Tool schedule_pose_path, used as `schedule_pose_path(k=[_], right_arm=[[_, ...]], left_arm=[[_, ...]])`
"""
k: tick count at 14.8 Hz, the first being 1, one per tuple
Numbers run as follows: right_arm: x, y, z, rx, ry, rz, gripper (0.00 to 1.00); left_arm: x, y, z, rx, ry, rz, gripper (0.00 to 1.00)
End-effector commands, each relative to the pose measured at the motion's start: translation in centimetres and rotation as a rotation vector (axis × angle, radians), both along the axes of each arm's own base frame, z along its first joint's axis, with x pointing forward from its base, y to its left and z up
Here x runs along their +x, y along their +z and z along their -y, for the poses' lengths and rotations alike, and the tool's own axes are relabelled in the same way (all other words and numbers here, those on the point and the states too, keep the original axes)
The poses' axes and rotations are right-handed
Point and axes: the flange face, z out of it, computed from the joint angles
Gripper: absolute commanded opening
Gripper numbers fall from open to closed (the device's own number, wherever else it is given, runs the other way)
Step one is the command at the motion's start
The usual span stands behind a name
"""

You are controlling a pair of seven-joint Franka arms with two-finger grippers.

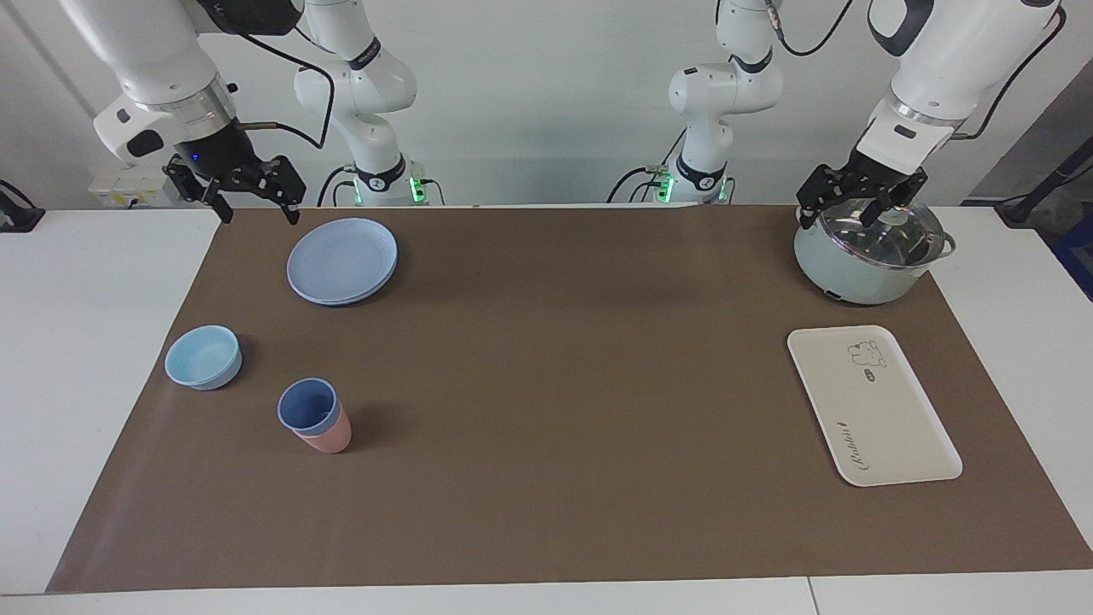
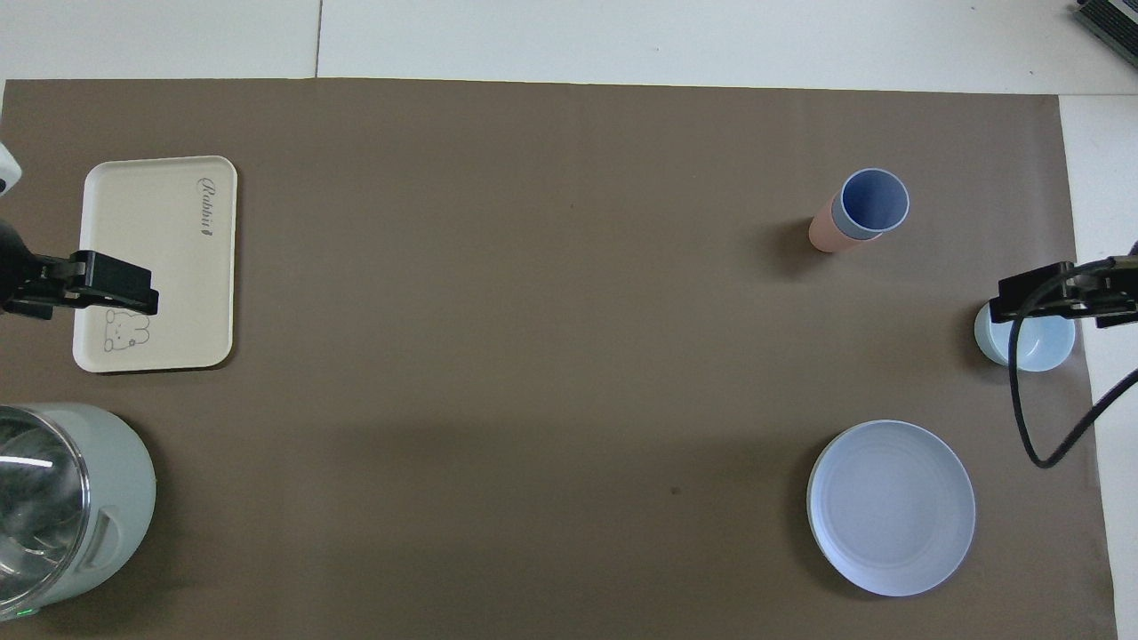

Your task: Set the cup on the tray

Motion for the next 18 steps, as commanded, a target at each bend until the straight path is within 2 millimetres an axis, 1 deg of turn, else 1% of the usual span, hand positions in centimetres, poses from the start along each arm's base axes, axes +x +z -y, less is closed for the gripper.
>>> schedule_pose_path(k=[1, 4, 6, 8, 9, 10, 11, 12, 13, 15, 16, 18], right_arm=[[-0.4, 0.3, 0.5, -0.011, 0.019, -0.010, 1.00], [-0.4, 0.3, 0.4, -0.007, 0.013, -0.010, 1.00], [-0.6, 0.3, 0.9, 0.010, 0.063, -0.009, 1.00], [0.2, 0.2, 3.5, 0.045, 0.283, 0.070, 1.00], [0.4, -0.3, 4.4, 0.060, 0.342, 0.104, 1.00], [0.6, -0.9, 6.0, 0.092, 0.393, 0.153, 1.00], [0.8, -1.9, 7.1, 0.130, 0.473, 0.214, 1.00], [1.1, -3.3, 8.4, 0.142, 0.567, 0.277, 1.00], [1.2, -4.5, 9.7, 0.149, 0.626, 0.335, 1.00], [1.7, -6.9, 11.3, 0.225, 0.668, 0.445, 1.00], [2.3, -8.8, 12.3, 0.249, 0.687, 0.489, 1.00], [3.6, -12.2, 13.6, 0.315, 0.755, 0.574, 1.00]], left_arm=[[-0.6, 0.3, 0.1, -0.017, -0.016, 0.020, 1.00], [-0.7, 0.2, 0.3, -0.016, -0.019, 0.017, 1.00], [-0.7, 0.1, 0.3, -0.016, -0.005, 0.015, 1.00], [-0.8, 0.2, 0.3, -0.016, -0.002, 0.013, 1.00], [-0.8, 0.1, 0.3, -0.015, -0.002, 0.010, 1.00], [-0.8, 0.1, 0.1, -0.015, 0.001, 0.010, 1.00], [-0.8, 0.1, -0.1, -0.015, 0.005, 0.010, 1.00], [-0.7, 0.1, -0.3, -0.015, 0.008, 0.010, 1.00], [-0.7, 0.1, -0.4, -0.015, 0.010, 0.010, 1.00], [-0.7, 0.1, -0.4, -0.015, 0.010, 0.010, 1.00], [-0.7, 0.1, -0.4, -0.015, 0.012, 0.012, 1.00], [-0.7, 0.2, -0.5, -0.015, 0.015, 0.013, 1.00]])
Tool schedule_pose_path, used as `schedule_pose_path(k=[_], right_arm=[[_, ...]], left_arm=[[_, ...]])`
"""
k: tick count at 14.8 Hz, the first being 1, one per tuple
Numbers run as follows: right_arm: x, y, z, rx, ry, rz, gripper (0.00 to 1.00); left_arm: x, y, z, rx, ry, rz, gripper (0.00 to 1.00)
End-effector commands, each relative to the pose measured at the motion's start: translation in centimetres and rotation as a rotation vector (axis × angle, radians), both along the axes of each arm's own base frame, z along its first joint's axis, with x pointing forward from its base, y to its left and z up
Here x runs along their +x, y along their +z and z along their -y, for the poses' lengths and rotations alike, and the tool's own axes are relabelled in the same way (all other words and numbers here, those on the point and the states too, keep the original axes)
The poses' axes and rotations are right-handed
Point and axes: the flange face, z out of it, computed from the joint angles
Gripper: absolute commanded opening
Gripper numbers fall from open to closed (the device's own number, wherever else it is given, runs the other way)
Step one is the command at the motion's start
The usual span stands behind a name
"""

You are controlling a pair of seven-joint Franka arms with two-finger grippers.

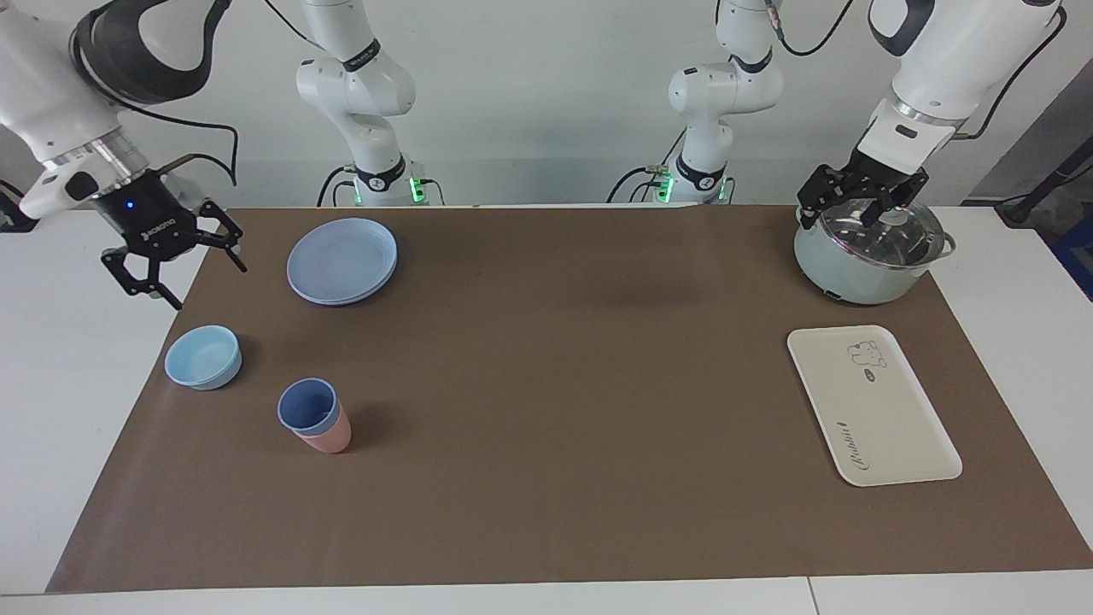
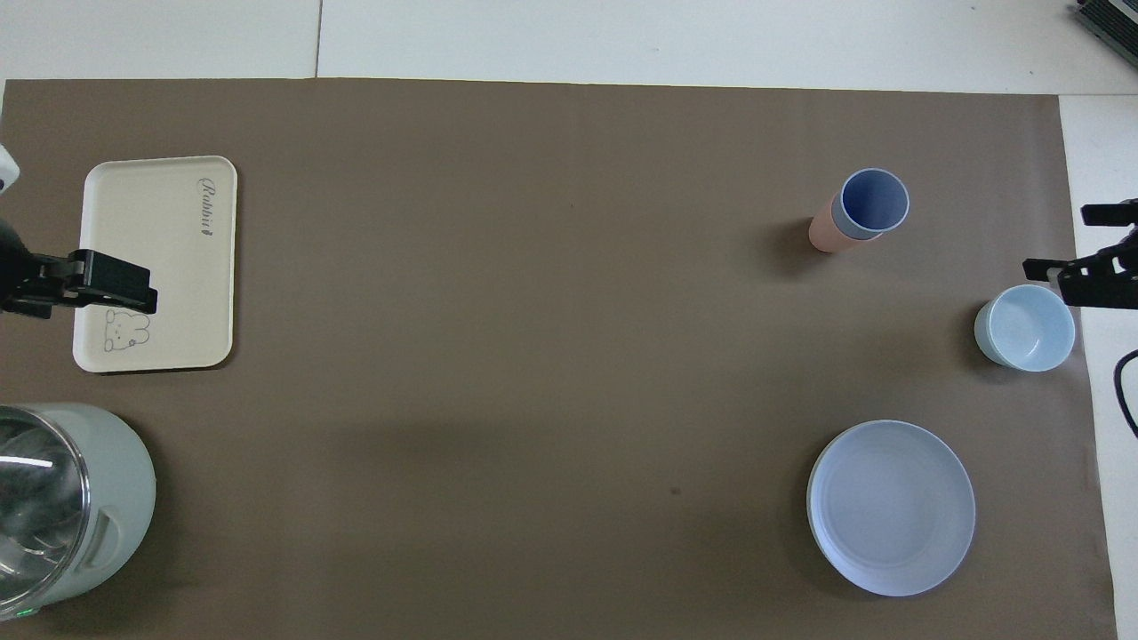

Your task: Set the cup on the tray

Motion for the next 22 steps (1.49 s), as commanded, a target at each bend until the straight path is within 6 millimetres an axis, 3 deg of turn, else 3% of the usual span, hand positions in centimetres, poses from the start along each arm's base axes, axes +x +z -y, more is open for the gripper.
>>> schedule_pose_path(k=[1, 2, 5, 7, 11, 12, 14, 15, 18, 22], right_arm=[[1.5, -5.4, 1.9, 0.102, 0.083, 0.085, 1.00], [2.2, -7.8, 2.9, 0.136, 0.118, 0.118, 1.00], [3.3, -11.9, 3.6, 0.198, 0.153, 0.158, 1.00], [4.0, -14.4, 3.4, 0.247, 0.174, 0.199, 1.00], [4.9, -22.6, 3.1, 0.356, 0.195, 0.247, 1.00], [5.3, -23.7, 2.6, 0.372, 0.194, 0.272, 1.00], [5.7, -24.5, 1.9, 0.404, 0.178, 0.282, 1.00], [5.7, -26.0, 1.5, 0.418, 0.184, 0.272, 1.00], [6.2, -26.3, -0.2, 0.428, 0.214, 0.327, 1.00], [6.5, -27.6, -0.5, 0.455, 0.201, 0.380, 1.00]], left_arm=[[-0.7, 0.1, -0.5, -0.015, 0.015, 0.011, 1.00], [-0.7, 0.1, -0.5, -0.015, 0.015, 0.011, 1.00], [-0.7, 0.2, -1.1, -0.015, 0.022, 0.013, 1.00], [-0.7, 0.1, -1.2, -0.015, 0.022, 0.011, 1.00], [-0.7, 0.1, -1.2, -0.017, 0.020, 0.013, 1.00], [-0.7, 0.1, -1.2, -0.016, 0.019, 0.013, 1.00], [-0.7, 0.1, -1.2, -0.016, 0.019, 0.013, 1.00], [-0.7, 0.1, -1.2, -0.016, 0.019, 0.014, 1.00], [-0.7, 0.1, -1.2, -0.016, 0.019, 0.014, 1.00], [-0.7, 0.1, -1.2, -0.017, 0.020, 0.013, 1.00]])
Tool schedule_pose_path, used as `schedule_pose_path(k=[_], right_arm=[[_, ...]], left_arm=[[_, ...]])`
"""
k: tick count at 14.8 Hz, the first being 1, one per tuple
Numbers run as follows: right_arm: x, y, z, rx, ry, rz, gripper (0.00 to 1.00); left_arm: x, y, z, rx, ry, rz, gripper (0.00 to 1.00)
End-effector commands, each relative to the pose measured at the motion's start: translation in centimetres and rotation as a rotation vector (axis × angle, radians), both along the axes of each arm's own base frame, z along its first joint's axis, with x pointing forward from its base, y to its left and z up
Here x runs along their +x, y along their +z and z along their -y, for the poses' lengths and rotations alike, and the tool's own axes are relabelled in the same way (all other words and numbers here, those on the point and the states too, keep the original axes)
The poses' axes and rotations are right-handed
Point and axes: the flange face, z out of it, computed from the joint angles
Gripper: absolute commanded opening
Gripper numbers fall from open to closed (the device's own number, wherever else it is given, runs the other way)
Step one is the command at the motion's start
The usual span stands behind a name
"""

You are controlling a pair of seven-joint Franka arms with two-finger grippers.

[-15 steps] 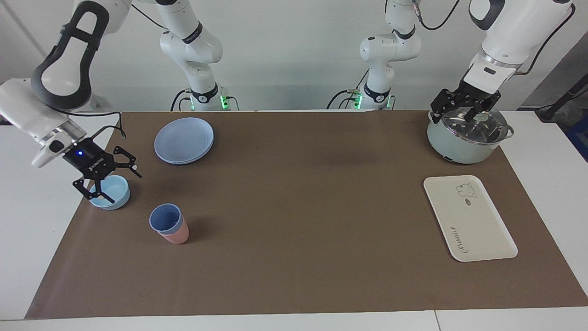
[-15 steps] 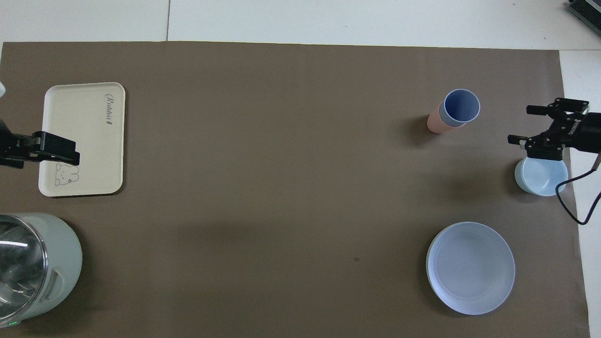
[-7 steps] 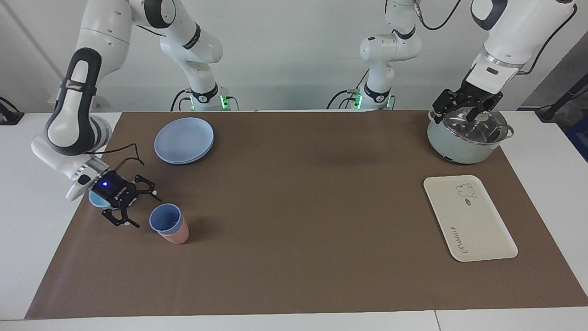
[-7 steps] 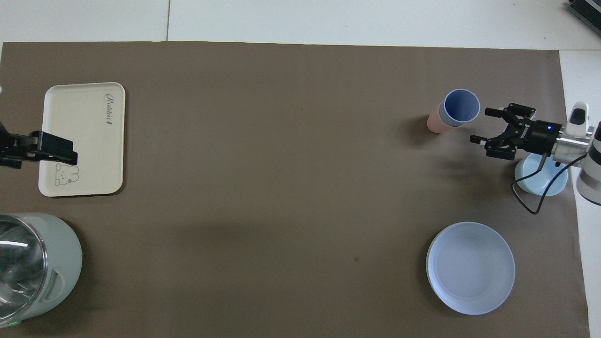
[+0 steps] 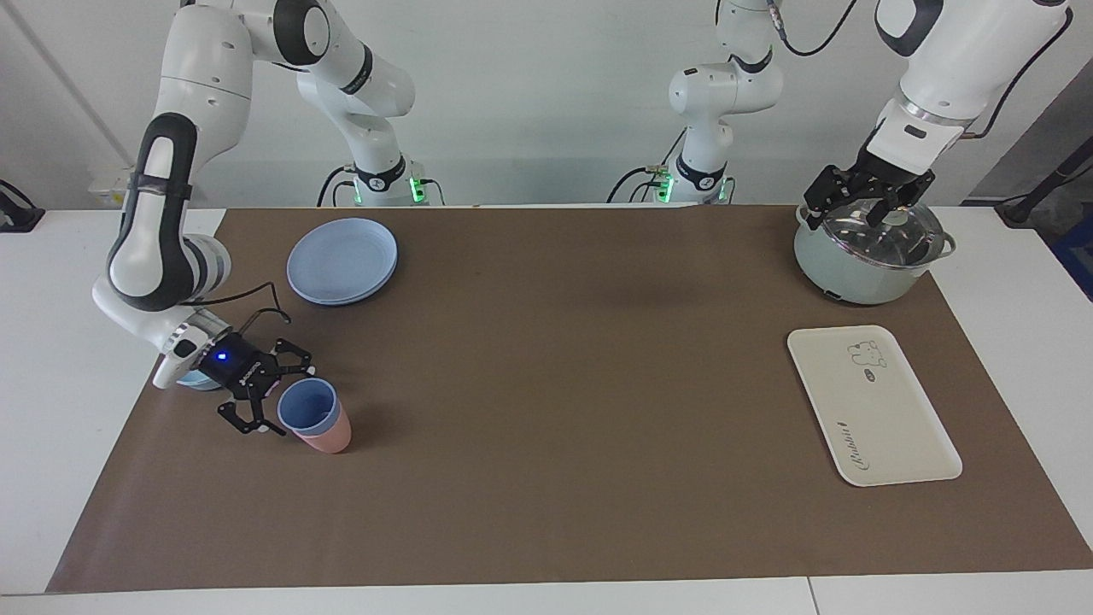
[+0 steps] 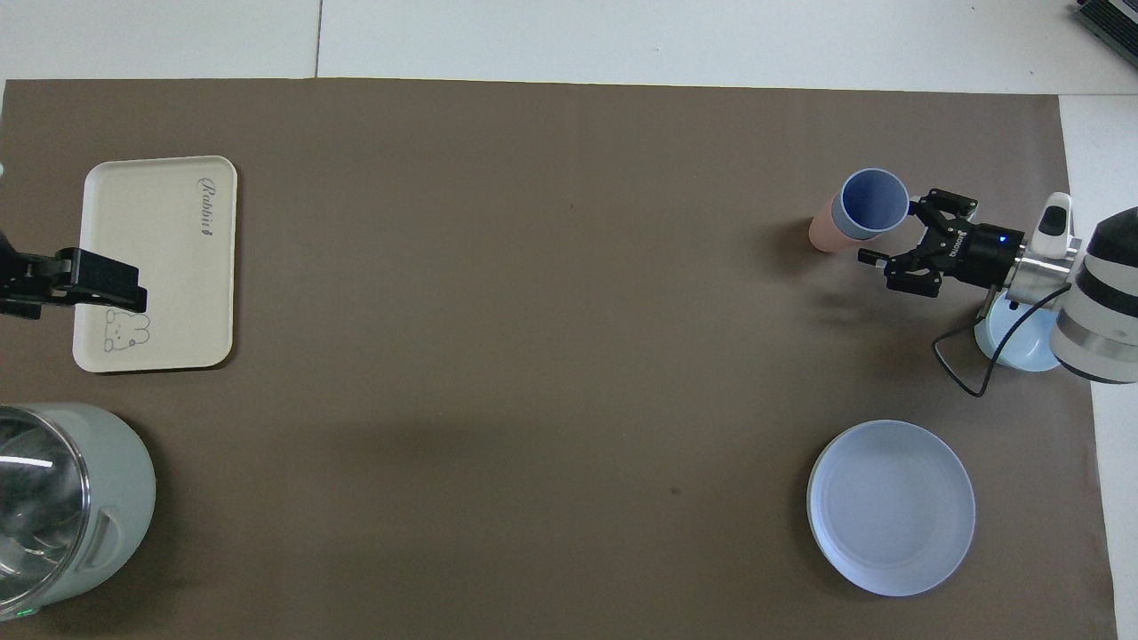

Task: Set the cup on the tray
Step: 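Move the right gripper to the pink cup and grasp its rim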

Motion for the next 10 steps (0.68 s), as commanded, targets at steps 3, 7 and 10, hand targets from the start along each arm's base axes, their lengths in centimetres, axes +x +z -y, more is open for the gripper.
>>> schedule_pose_path(k=[3, 7, 10], right_arm=[[0.7, -1.2, -0.6, 0.036, -0.026, 0.052, 1.00], [1.1, -2.8, -1.9, 0.070, -0.051, 0.080, 1.00], [1.2, -3.6, -2.1, 0.078, -0.062, 0.089, 1.00]], left_arm=[[-0.7, 0.1, -0.3, -0.015, 0.007, 0.012, 1.00], [-0.7, 0.0, -0.2, -0.015, 0.009, 0.011, 1.00], [-0.7, 0.0, -0.3, -0.015, 0.009, 0.011, 1.00]])
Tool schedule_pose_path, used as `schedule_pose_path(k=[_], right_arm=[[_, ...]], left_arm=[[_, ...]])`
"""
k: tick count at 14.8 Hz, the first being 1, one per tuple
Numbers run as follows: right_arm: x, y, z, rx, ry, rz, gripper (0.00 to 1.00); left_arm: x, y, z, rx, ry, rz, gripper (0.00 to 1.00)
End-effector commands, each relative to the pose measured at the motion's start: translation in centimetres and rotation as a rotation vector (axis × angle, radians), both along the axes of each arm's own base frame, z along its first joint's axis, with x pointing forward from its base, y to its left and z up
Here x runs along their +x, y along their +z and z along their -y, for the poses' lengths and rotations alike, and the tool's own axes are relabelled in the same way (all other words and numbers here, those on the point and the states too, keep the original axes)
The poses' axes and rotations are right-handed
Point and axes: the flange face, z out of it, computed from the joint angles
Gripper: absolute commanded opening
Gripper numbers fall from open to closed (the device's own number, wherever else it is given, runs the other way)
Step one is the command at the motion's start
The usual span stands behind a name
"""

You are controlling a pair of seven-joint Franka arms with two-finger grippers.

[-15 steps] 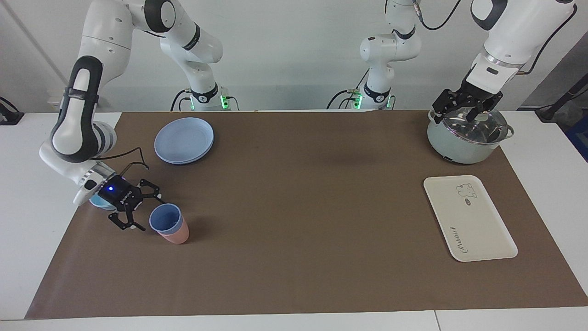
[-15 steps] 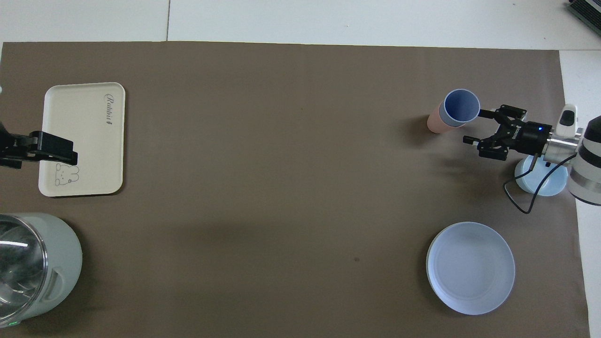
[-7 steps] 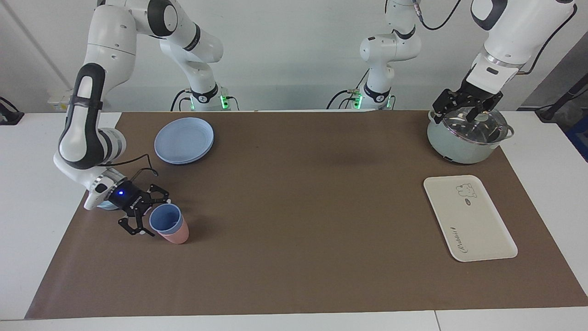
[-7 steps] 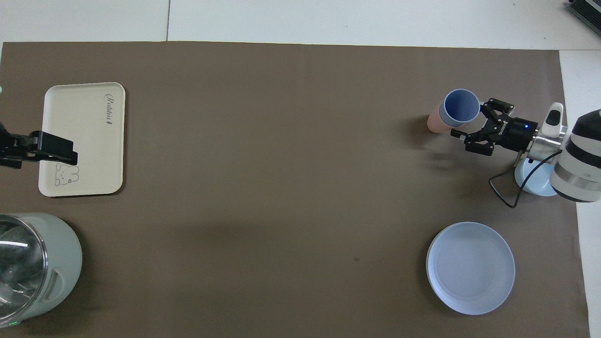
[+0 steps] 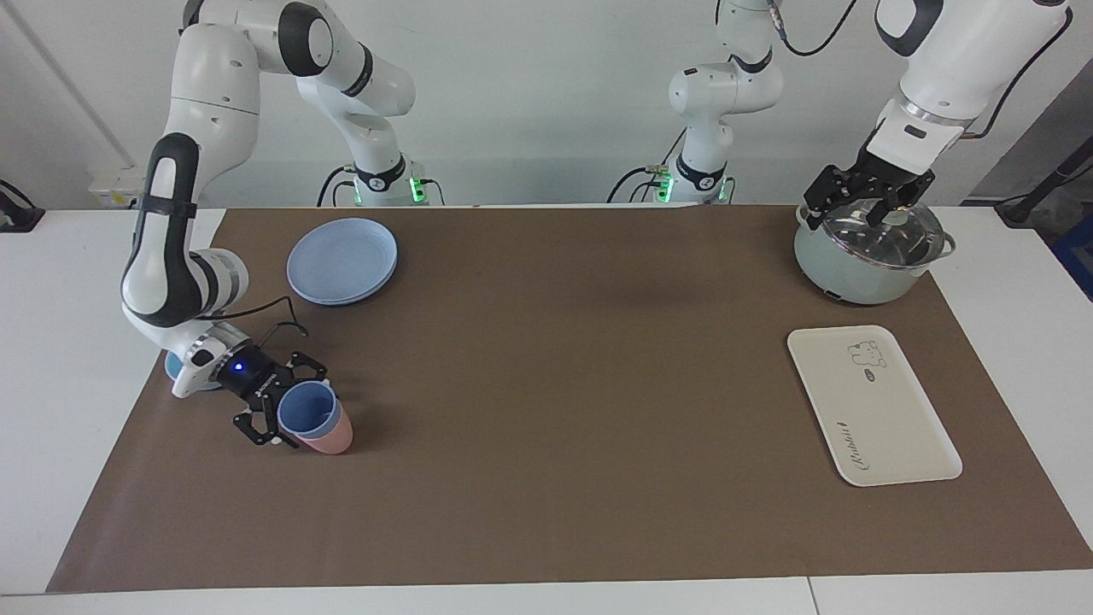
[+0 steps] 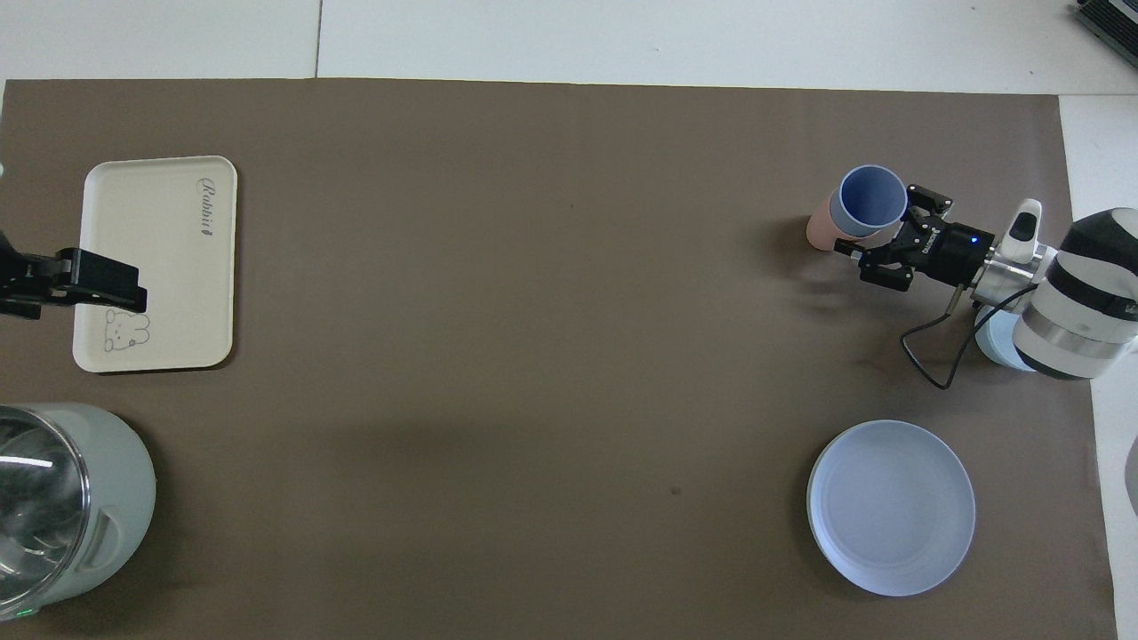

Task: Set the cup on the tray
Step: 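Move the right gripper to the pink cup and grasp its rim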

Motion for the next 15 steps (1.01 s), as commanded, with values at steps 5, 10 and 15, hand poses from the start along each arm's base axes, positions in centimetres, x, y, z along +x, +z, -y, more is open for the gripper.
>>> schedule_pose_path(k=[5, 10, 15], right_arm=[[0.8, -0.6, -0.9, -0.011, -0.006, 0.058, 1.00], [1.0, -0.7, -1.5, -0.026, -0.012, 0.073, 1.00], [1.1, -0.7, -2.1, -0.023, -0.013, 0.077, 0.99]], left_arm=[[-0.7, 0.1, -0.2, -0.015, 0.007, 0.012, 1.00], [-0.4, 0.1, -0.2, -0.016, 0.008, 0.032, 1.00], [-0.1, 0.0, -0.4, -0.040, 0.015, 0.056, 1.00]])
